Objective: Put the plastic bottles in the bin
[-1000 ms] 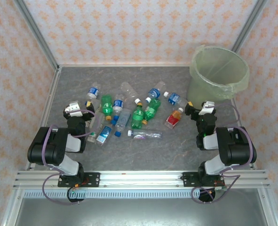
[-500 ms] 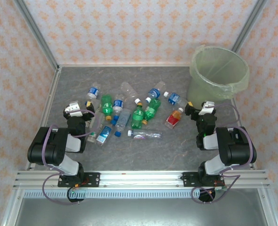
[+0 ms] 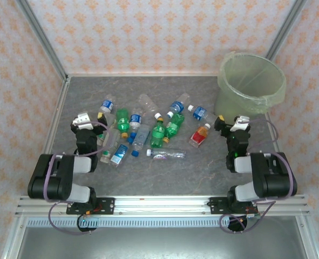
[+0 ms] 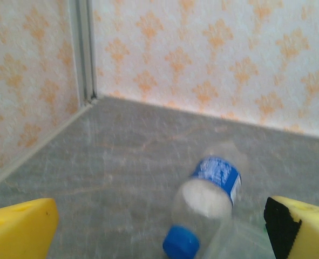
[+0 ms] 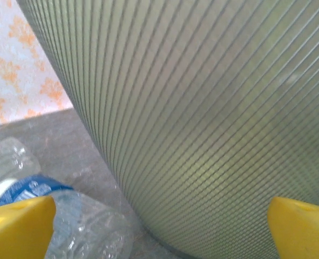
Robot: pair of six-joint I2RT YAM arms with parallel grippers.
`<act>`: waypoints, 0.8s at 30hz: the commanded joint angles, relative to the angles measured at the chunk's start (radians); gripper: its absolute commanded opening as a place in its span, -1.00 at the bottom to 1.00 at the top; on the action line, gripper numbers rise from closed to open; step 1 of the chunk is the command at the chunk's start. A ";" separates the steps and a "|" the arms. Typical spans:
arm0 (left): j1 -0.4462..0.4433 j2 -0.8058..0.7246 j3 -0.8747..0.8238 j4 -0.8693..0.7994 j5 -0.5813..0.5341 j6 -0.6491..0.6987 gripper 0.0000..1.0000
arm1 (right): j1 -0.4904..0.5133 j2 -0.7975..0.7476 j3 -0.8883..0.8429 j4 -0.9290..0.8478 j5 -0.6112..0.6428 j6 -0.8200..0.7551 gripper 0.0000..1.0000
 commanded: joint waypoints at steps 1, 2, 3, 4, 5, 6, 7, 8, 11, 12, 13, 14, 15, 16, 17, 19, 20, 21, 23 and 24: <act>-0.005 -0.107 0.114 -0.328 -0.138 -0.091 0.98 | 0.000 -0.130 0.033 -0.194 0.082 0.066 0.99; -0.004 -0.135 0.153 -0.436 -0.177 -0.136 0.98 | 0.000 -0.178 0.028 -0.247 0.095 0.083 0.99; -0.003 -0.159 0.193 -0.542 -0.208 -0.182 0.98 | 0.000 -0.224 0.016 -0.286 0.110 0.100 0.99; -0.002 -0.176 0.222 -0.626 -0.231 -0.225 0.98 | 0.000 -0.274 0.001 -0.311 0.124 0.114 0.99; -0.002 -0.193 0.264 -0.732 -0.243 -0.286 0.98 | -0.001 -0.329 -0.013 -0.349 0.138 0.131 0.99; -0.002 -0.209 0.304 -0.827 -0.230 -0.340 0.98 | -0.001 -0.385 -0.019 -0.411 0.155 0.153 0.99; -0.001 -0.221 0.340 -0.906 -0.198 -0.359 0.98 | 0.000 -0.436 -0.016 -0.472 0.172 0.184 0.99; -0.001 -0.234 0.377 -0.964 -0.153 -0.374 0.98 | -0.001 -0.496 -0.004 -0.556 0.200 0.242 1.00; 0.007 -0.268 0.430 -1.057 0.016 -0.475 0.98 | -0.002 -0.660 0.092 -0.911 0.284 0.526 1.00; 0.008 -0.278 0.431 -1.059 0.090 -0.490 0.98 | -0.003 -0.710 0.109 -0.977 0.260 0.561 1.00; 0.008 -0.291 0.431 -1.066 0.133 -0.512 0.98 | -0.004 -0.751 0.116 -1.016 0.231 0.576 1.00; 0.008 -0.302 0.428 -1.068 0.181 -0.553 0.98 | -0.003 -0.791 0.121 -1.054 0.204 0.601 1.00; 0.007 -0.314 0.423 -1.065 0.223 -0.581 0.98 | -0.003 -0.825 0.129 -1.090 0.189 0.624 1.00; 0.007 -0.323 0.417 -1.065 0.258 -0.608 0.98 | -0.004 -0.846 0.135 -1.115 0.177 0.646 1.00; 0.004 -0.331 0.406 -1.062 0.293 -0.637 0.98 | -0.004 -0.865 0.142 -1.144 0.157 0.666 1.00; -0.009 -0.344 0.391 -1.070 0.328 -0.670 0.98 | -0.003 -0.875 0.164 -1.181 0.091 0.680 0.99; -0.025 -0.351 0.387 -1.083 0.339 -0.679 0.98 | -0.003 -0.868 0.181 -1.195 0.044 0.678 0.99; -0.042 -0.357 0.381 -1.095 0.344 -0.687 0.98 | -0.002 -0.853 0.198 -1.208 -0.003 0.677 0.99; -0.083 -0.376 0.366 -1.110 0.340 -0.704 0.98 | 0.006 -0.807 0.234 -1.227 -0.094 0.667 0.99; -0.107 -0.389 0.353 -1.110 0.340 -0.716 0.98 | 0.014 -0.777 0.257 -1.241 -0.135 0.662 0.99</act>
